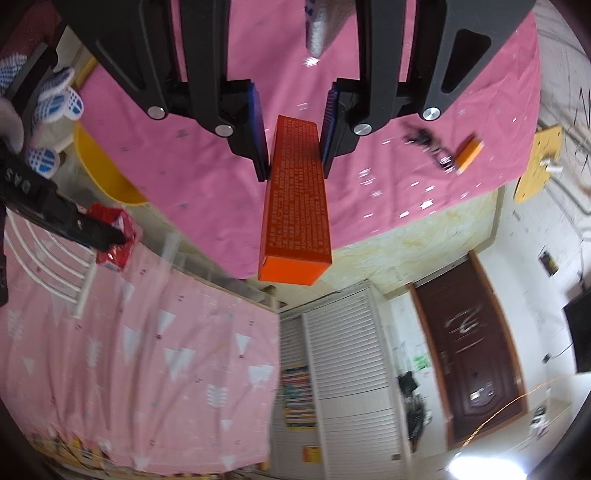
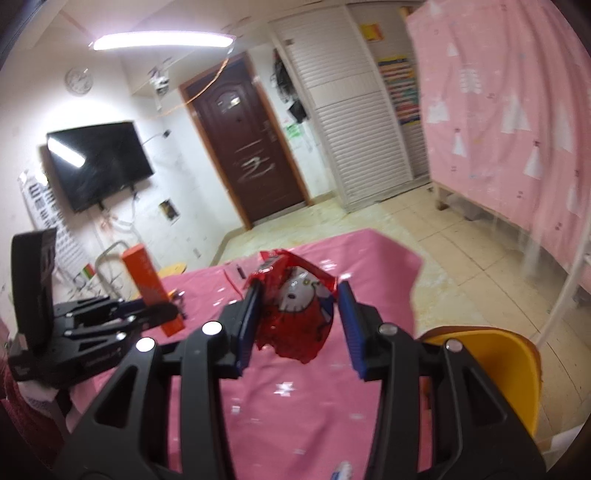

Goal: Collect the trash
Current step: 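Carry the orange box and red candy bag over to the yellow bin, then open the right tool over the yellow bin to drop the red bag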

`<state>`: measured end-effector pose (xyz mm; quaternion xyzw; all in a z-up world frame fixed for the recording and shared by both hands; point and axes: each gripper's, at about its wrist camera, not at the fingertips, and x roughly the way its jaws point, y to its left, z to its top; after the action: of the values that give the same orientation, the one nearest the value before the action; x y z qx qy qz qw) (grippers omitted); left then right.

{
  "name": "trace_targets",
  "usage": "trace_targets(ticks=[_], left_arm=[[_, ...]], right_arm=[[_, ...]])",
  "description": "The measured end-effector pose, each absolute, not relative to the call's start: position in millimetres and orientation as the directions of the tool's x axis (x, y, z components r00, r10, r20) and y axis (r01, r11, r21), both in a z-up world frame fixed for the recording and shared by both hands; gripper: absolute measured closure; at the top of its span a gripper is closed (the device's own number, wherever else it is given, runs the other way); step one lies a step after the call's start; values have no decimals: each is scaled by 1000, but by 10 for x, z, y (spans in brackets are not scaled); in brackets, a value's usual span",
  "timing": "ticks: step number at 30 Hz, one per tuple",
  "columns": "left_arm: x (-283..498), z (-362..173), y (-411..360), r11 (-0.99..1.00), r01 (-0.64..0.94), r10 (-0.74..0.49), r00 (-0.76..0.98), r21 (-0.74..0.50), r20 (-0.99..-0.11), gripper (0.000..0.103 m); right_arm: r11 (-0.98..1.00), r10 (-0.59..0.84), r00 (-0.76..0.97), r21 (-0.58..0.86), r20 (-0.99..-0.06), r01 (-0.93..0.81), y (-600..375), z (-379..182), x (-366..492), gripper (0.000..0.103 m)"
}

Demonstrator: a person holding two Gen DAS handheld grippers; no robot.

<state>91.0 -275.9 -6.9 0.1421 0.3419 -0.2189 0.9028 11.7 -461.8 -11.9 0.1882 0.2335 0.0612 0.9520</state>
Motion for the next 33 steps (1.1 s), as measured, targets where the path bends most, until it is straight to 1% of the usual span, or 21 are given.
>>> trace_targets(ticks=[8, 13, 15, 16, 18, 19, 20, 27, 29, 33], left_arm=[[715, -97, -3471, 790, 596, -349, 628, 142, -696, 84], [590, -129, -3853, 745, 647, -372, 605, 162, -704, 84], [543, -122, -3977, 730, 664, -384, 596, 163, -706, 84], [524, -119, -4047, 721, 673, -389, 591, 165, -707, 84], [495, -120, -4170, 707, 688, -398, 580, 165, -711, 84], [490, -124, -4202, 703, 693, -401, 575, 164, -713, 84], [485, -133, -4243, 697, 698, -403, 570, 163, -716, 84], [559, -227, -4501, 671, 734, -431, 499, 103, -752, 84], [567, -268, -4605, 660, 748, -454, 466, 65, -760, 84], [574, -318, -4734, 640, 768, -506, 415, -6, -756, 84]], right_arm=[[903, 97, 913, 420, -396, 86, -5300, -152, -157, 63], [896, 41, 905, 416, -423, 153, -5549, -241, -198, 63], [891, 40, 896, 422, -442, 168, -5637, -317, -188, 60], [890, 36, 893, 421, -449, 176, -5669, -342, -191, 57], [890, 7, 878, 403, -479, 213, -5725, -411, -173, 47], [888, 1, 875, 403, -484, 222, -5758, -431, -180, 38], [884, -1, 875, 408, -484, 227, -5782, -447, -188, 37], [857, -27, 895, 451, -445, 251, -5966, -431, -310, 36], [845, -44, 902, 465, -430, 263, -6024, -418, -358, 33], [827, -73, 914, 489, -398, 279, -6128, -374, -447, 32]])
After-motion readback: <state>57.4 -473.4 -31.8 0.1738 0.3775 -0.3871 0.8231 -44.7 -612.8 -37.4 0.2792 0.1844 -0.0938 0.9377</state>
